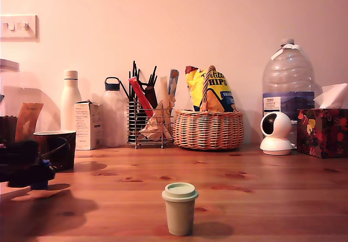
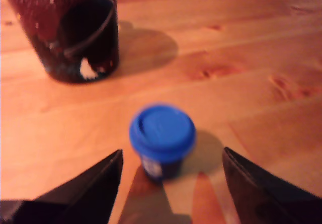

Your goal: Pick up the coffee capsules from the table one by one and drop them inside the nearest coffee cup

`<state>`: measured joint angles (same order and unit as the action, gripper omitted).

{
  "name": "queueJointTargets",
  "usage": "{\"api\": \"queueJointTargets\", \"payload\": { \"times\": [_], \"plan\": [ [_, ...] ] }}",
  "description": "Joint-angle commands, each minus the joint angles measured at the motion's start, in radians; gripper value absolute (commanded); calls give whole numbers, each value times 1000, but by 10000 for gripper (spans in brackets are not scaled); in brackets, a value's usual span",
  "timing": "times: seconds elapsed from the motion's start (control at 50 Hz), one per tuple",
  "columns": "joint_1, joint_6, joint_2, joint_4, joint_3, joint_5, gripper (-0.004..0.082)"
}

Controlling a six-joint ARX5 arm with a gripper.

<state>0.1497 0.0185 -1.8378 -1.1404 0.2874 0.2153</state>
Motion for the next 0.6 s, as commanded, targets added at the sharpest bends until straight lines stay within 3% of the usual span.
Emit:
{"api": "queueJointTargets", "payload": {
  "times": [0.0,0.38,0.44,0.58],
  "plan": [
    [-4,0,-29,-14,12,2,573],
    [-4,0,-52,-16,31,2,542],
    [-4,-1,-53,-16,31,3,450],
    [-4,-12,-53,-16,31,5,140]
  ]
}}
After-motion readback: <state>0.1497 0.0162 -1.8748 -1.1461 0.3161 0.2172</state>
